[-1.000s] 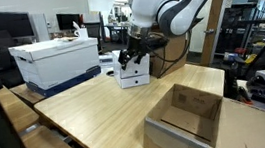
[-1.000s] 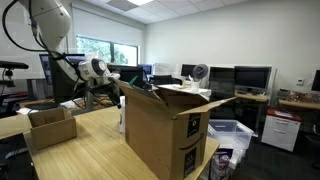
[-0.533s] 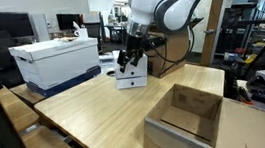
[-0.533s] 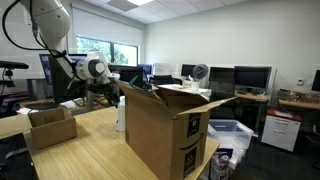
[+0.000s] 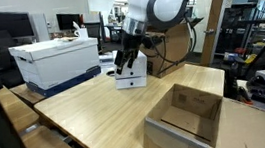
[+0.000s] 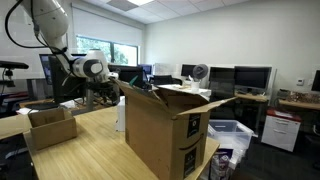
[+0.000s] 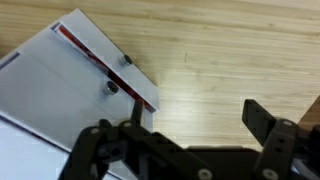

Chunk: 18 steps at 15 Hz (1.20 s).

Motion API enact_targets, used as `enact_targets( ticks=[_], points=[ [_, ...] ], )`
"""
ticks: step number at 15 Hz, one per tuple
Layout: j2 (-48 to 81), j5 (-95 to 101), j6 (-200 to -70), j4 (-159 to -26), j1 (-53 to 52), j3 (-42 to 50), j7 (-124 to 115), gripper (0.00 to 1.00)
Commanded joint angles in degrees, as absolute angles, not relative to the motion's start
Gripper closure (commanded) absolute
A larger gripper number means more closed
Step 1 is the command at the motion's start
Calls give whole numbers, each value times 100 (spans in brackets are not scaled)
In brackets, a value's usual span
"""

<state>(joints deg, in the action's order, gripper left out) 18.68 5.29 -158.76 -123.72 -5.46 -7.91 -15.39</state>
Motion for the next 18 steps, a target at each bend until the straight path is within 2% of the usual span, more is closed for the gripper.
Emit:
enact_targets(
  ticks=[1,6,10,18],
  points=[
    [1726,34,-15518,-12288,-553,-904,-872,0],
    [1373,889,-14352,-12176,-1136,-205,-2040,0],
    [1209,836,-13955,-12099,-1085,-316,-1778,0],
    [1216,762,-13988,-11982,-1030,-457,-1345,0]
  ],
)
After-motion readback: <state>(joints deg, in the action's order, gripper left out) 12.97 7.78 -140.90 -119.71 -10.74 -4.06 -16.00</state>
